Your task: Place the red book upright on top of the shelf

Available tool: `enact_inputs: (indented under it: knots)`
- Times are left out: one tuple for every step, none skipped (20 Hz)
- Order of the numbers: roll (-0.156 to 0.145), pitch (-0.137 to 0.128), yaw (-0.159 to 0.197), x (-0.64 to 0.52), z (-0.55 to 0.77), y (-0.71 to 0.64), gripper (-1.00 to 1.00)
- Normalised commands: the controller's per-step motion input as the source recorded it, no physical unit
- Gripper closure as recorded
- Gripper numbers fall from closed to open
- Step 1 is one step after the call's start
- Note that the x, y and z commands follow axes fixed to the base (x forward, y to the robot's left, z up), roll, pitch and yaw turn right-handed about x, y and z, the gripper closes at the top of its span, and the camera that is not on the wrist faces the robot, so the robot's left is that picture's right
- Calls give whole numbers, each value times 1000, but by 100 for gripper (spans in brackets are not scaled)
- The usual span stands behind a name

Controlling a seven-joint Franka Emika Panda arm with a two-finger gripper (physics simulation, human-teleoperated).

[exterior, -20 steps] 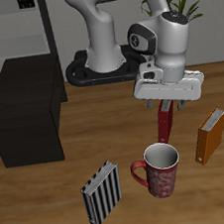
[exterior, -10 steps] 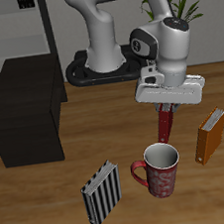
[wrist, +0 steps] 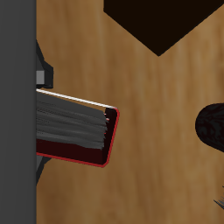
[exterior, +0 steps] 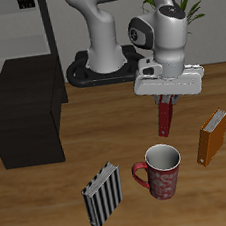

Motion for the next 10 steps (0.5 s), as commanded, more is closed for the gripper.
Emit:
enact_inputs:
  knots:
    - [86, -75, 74, -183, 463, -122, 100]
    - [-2, -58, 41, -66, 560, -166, 100]
    - [126, -52, 99, -158, 477, -80, 100]
    - [68, -18, 56, -143, 577, -225, 100]
    - [221, 36, -35, -69, 380, -128, 100]
    - [-97, 33, 53, -59, 332, -315, 100]
    - [63, -66, 108, -22, 505, -218, 100]
    - [0, 0, 0, -89, -17, 16, 100]
    - [32, -10, 28, -70, 203, -123, 100]
    - [13, -30, 60, 97, 601, -441, 100]
